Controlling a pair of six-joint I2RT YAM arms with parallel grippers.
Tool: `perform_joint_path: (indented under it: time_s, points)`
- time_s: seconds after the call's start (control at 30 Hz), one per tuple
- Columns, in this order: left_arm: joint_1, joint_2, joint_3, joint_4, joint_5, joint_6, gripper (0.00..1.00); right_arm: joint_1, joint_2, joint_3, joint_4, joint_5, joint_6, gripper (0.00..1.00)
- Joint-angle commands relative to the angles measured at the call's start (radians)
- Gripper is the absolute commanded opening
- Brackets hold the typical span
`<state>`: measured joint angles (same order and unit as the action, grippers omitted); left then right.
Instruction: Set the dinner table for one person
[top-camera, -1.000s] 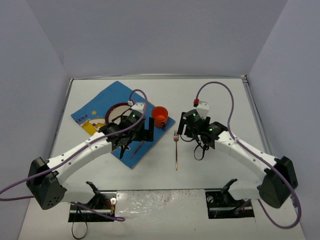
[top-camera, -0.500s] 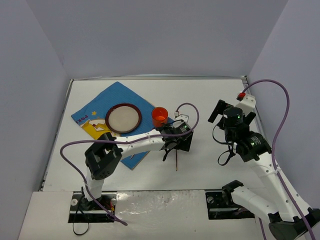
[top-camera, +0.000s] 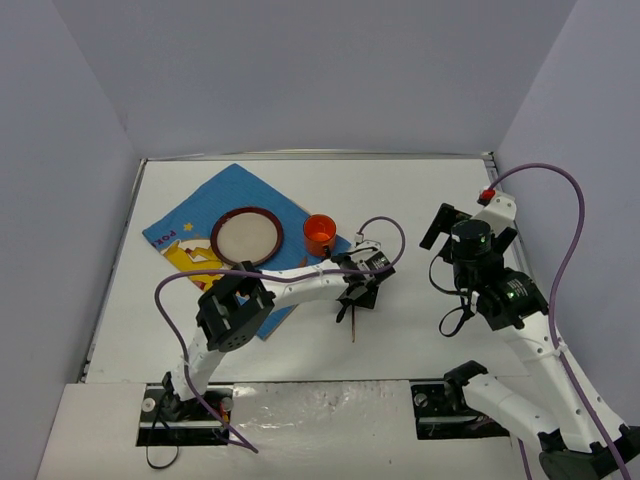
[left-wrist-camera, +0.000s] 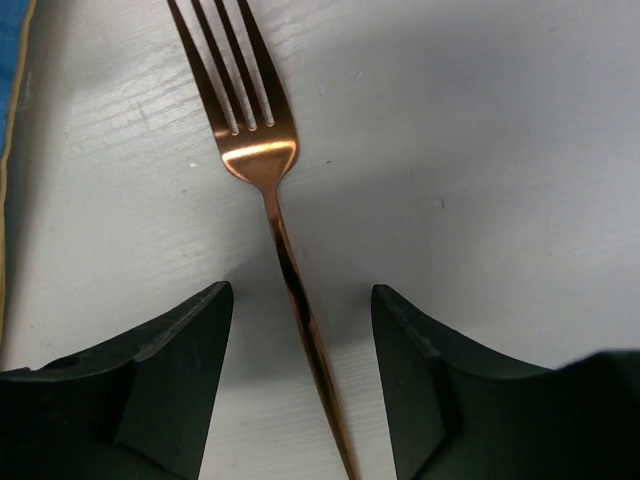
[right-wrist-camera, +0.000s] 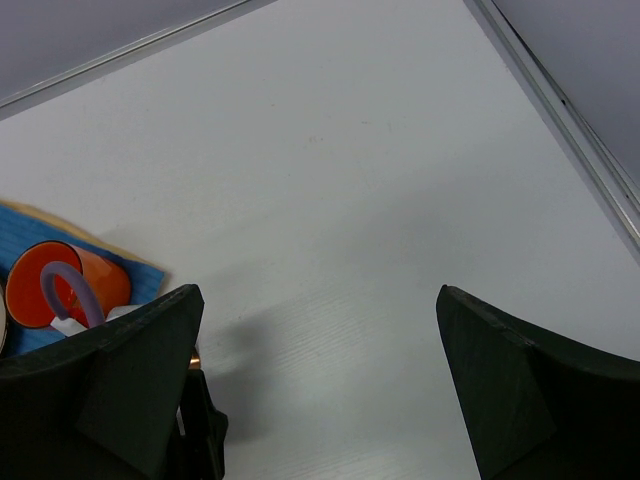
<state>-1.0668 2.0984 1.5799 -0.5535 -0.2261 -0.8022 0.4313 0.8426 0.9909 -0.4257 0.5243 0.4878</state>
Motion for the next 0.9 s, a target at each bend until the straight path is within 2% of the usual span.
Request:
perform_joint_path:
  time_s: [0.0,0.1,0.17,0.37,0.47,0.7,0.87]
  points:
    - [-0.001,0.003,0.066,-0.053,-0.003,-0.022,0.50,-0.008,-0.005,0.003,0.036,0.043,-0.015,1.00]
    - [0.002,0.014,0.061,-0.062,0.004,-0.026,0.45,-0.008,-0.007,-0.002,0.039,0.045,-0.015,1.00]
    - [0.004,0.018,0.059,-0.064,0.011,-0.030,0.38,-0.008,-0.011,-0.006,0.041,0.046,-0.015,1.00]
    - [0.013,0.005,0.039,-0.053,0.014,-0.036,0.10,-0.008,-0.028,-0.012,0.043,0.052,-0.016,1.00]
    - [0.009,-0.023,0.027,-0.047,0.000,-0.014,0.01,-0.008,-0.031,-0.017,0.045,0.052,-0.014,1.00]
    - [-0.010,-0.215,-0.038,-0.051,-0.038,0.080,0.00,-0.008,-0.040,-0.004,0.048,0.052,-0.026,1.00]
    - [0.003,-0.406,-0.082,-0.118,-0.065,0.229,0.00,-0.008,-0.045,0.013,0.055,0.036,-0.048,1.00]
